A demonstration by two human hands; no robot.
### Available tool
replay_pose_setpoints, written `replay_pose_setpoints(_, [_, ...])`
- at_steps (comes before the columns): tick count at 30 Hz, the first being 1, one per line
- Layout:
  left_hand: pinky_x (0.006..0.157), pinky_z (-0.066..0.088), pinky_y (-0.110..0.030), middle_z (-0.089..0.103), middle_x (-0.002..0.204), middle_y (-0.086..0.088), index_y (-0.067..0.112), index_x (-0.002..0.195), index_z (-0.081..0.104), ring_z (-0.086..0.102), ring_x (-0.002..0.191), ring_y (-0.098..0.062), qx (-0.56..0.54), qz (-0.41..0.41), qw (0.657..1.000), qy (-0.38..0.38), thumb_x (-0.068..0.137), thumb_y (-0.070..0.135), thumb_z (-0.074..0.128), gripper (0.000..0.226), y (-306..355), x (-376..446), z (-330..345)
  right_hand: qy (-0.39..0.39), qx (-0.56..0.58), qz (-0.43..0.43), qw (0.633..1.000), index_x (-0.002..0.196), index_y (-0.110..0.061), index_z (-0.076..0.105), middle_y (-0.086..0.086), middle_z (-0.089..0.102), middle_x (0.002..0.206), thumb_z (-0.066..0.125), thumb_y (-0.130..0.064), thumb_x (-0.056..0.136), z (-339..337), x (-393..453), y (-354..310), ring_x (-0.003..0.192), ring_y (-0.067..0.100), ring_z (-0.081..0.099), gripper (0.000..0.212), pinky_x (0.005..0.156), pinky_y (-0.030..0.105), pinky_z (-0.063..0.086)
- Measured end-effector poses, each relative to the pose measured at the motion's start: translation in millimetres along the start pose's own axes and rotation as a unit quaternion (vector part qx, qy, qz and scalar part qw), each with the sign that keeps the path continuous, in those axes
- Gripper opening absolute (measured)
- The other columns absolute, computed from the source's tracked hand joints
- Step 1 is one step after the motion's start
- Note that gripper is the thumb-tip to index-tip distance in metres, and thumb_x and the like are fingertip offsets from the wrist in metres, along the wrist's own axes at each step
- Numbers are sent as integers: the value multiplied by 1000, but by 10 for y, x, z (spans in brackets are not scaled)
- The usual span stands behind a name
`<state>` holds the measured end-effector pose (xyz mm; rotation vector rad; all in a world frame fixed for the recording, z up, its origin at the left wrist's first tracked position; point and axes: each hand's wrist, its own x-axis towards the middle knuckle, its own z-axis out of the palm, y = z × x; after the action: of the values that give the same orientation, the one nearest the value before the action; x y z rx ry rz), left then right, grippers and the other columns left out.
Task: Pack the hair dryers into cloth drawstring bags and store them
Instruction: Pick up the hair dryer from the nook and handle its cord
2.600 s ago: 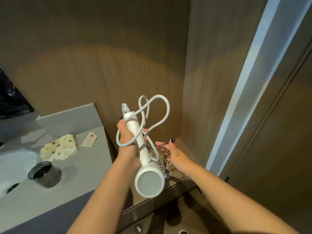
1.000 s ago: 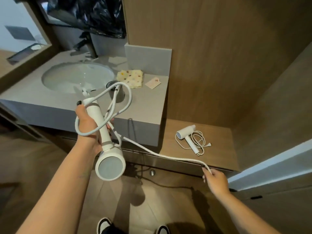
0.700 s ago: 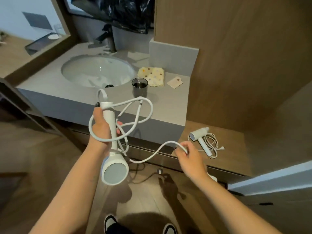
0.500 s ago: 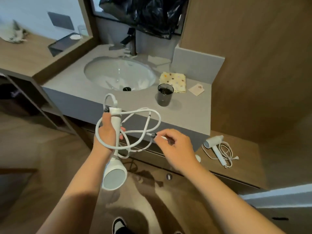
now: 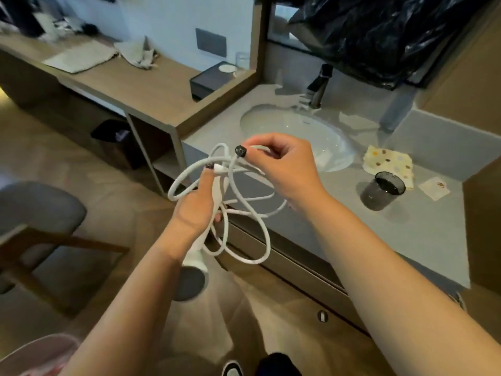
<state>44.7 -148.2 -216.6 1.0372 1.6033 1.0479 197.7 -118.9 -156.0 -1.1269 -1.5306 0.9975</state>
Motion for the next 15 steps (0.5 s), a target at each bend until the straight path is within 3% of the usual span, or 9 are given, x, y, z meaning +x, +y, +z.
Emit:
replay_pose_setpoints(2, [58, 49, -29, 61, 67, -4, 20, 87, 64, 58, 57, -15, -5, -1, 1000, -25, 96, 61, 34, 52, -19, 96, -180, 22, 3, 24, 999, 80, -24, 74, -3, 73, 80, 75, -15, 80, 202, 154, 146, 79, 15, 68, 9, 72, 28, 58])
replay_pose_setpoints(4, [60, 49, -30, 59, 66, -5, 18, 83, 62, 55, 58, -17, 19, -5, 998, -54, 94, 66, 32, 57, -39, 228, -286, 19, -13, 52, 998, 84, -22, 73, -5, 70, 78, 74, -23, 81, 410, 264, 302, 73, 7, 63, 2, 65, 22, 55])
replay_pose_setpoints(7, [59, 53, -28, 63, 66, -6, 18, 83, 65, 60, 62, -18, 67, -47, 996, -34, 92, 69, 28, 64, -5, 485, -344, 23, -38, 74, 996, 92, -21, 70, -13, 58, 71, 71, -32, 83, 683, 452, 507, 60, -2, 50, 14, 56, 14, 44])
replay_pose_setpoints(10, [88, 55, -47, 69, 69, -11, 16, 82, 73, 68, 79, -32, 44, -68, 996, -41, 87, 77, 29, 75, -9, 846, -420, 41, -56, 89, 994, 101, -23, 62, -10, 55, 76, 69, -42, 84, 884, 758, 618, 66, 4, 51, 27, 60, 21, 47])
replay_pose_setpoints(12, [94, 51, -52, 72, 78, -10, 29, 85, 74, 68, 86, -32, 14, -50, 996, -74, 84, 80, 31, 67, -6, 1139, -489, 38, -72, 108, 991, 107, -25, 55, -8, 52, 77, 66, -49, 85, 986, 1036, 686, 68, 8, 51, 34, 62, 24, 47])
replay_pose_setpoints(15, [77, 53, -37, 69, 82, -5, 28, 92, 68, 63, 79, -22, -29, -46, 993, -101, 97, 63, 30, 52, 73, 1583, -606, 4, -117, 150, 982, 107, -27, 52, -6, 54, 92, 64, -58, 81, 1104, 1556, 801, 83, 11, 55, 42, 69, 27, 49])
